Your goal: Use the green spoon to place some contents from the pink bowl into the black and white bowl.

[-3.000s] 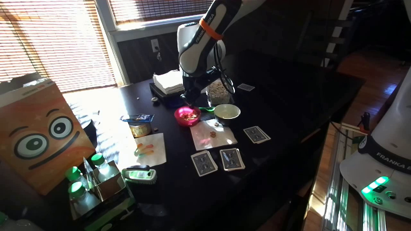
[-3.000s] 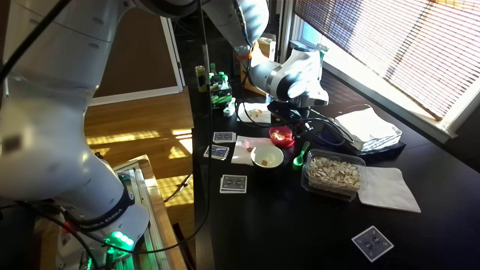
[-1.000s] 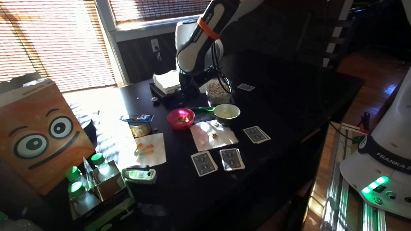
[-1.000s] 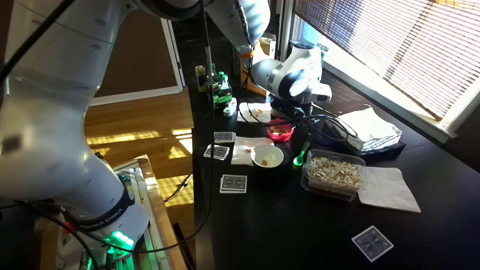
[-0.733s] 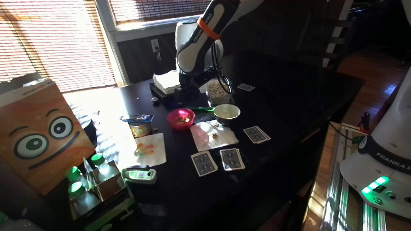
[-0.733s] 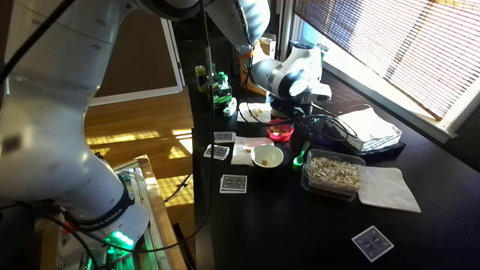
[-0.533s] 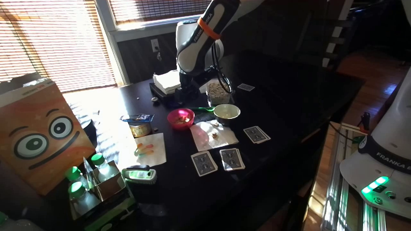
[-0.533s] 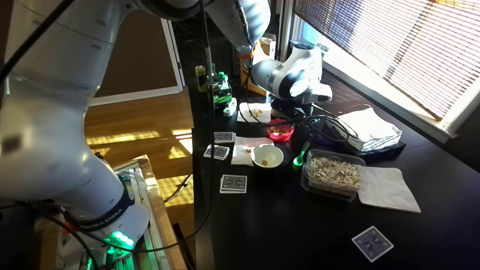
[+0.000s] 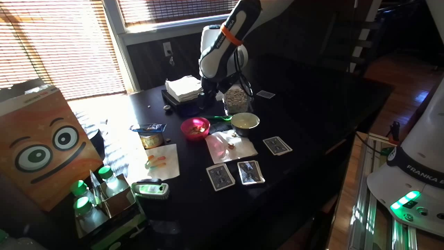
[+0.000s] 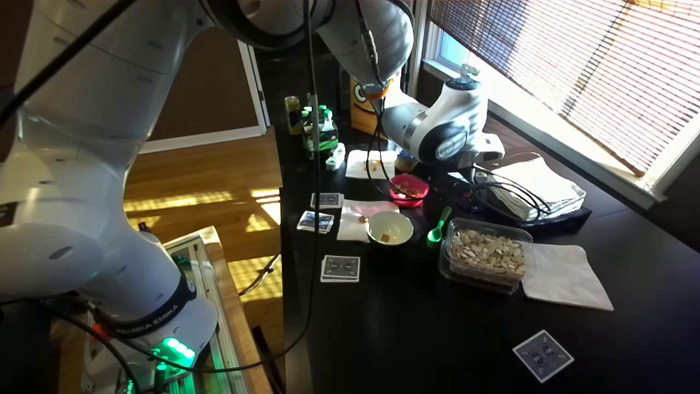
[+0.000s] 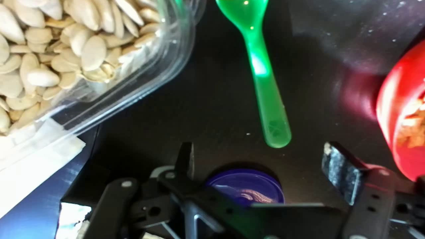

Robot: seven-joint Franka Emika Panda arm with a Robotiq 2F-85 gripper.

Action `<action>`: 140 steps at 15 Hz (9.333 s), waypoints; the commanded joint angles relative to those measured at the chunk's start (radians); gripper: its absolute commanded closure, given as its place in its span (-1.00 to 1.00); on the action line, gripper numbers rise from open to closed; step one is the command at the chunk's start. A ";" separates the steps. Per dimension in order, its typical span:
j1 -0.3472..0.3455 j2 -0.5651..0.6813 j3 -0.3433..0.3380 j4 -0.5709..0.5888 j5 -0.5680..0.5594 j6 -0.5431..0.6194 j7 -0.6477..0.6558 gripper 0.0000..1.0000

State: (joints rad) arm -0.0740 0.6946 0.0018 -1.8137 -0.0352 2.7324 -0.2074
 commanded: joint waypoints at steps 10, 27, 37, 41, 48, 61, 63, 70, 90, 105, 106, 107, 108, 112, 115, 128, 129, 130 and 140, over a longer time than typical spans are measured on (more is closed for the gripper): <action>-0.051 0.059 0.041 0.106 -0.020 -0.206 -0.155 -0.92; -0.047 0.085 0.043 0.143 -0.027 -0.272 -0.203 0.93; -0.085 0.043 0.098 0.117 0.030 -0.231 -0.209 0.89; -0.153 -0.004 0.191 0.072 0.115 -0.134 -0.269 0.90; -0.379 -0.016 0.501 0.002 0.412 0.003 -0.553 0.90; -0.625 0.083 0.833 -0.143 0.602 0.189 -0.915 0.61; -0.625 0.083 0.834 -0.144 0.602 0.189 -0.916 0.61; -0.648 0.104 0.865 -0.144 0.604 0.214 -0.948 0.90; -0.934 0.516 1.111 -0.260 -0.017 0.432 -0.927 0.90; -0.944 0.554 1.075 -0.257 -0.182 0.426 -0.842 0.90; -0.944 0.550 1.073 -0.258 -0.185 0.426 -0.840 0.90; -0.942 0.542 1.068 -0.258 -0.186 0.426 -0.836 0.90; -0.936 0.530 1.061 -0.259 -0.186 0.428 -0.830 0.90; -0.918 0.511 1.042 -0.251 -0.187 0.422 -0.824 0.90; -0.903 0.495 1.030 -0.249 -0.188 0.420 -0.821 0.90; -0.855 0.383 0.975 -0.248 -0.195 0.408 -0.802 0.90; -0.851 0.383 0.971 -0.246 -0.195 0.404 -0.801 0.90; -0.849 0.382 0.966 -0.245 -0.195 0.401 -0.800 0.90; -0.766 0.269 0.885 -0.256 -0.175 0.429 -0.690 0.90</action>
State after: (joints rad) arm -0.8983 1.0605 0.9449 -2.0609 -0.2002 3.1448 -0.9855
